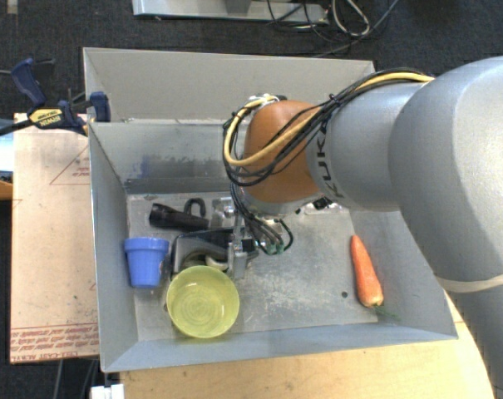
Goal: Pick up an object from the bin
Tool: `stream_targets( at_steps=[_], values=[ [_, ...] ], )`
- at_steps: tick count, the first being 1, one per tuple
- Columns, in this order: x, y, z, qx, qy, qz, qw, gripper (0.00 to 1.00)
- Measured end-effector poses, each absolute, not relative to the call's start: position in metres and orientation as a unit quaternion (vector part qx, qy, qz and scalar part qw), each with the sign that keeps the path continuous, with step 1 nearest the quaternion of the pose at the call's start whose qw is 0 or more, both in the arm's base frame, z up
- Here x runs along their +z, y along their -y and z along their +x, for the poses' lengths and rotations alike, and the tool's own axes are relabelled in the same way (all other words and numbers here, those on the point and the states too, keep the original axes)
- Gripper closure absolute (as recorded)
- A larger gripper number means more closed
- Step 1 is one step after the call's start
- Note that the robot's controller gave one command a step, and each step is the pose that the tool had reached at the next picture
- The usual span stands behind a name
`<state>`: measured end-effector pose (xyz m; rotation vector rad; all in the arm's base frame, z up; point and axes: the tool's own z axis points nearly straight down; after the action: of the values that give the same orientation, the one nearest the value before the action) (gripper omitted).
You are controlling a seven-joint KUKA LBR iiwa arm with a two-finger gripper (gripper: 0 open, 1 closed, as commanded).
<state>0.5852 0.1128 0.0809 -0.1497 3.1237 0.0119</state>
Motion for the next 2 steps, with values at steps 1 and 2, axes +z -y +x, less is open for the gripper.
stream_targets(
  at_steps=[1, 2],
  values=[
    [0.0809, -0.1121, 0.5857, 0.004, -0.999, -0.047, 0.007, 1.0],
    [0.081, -0.1121, 0.5857, 0.004, -0.999, -0.047, 0.007, 1.0]
  ],
)
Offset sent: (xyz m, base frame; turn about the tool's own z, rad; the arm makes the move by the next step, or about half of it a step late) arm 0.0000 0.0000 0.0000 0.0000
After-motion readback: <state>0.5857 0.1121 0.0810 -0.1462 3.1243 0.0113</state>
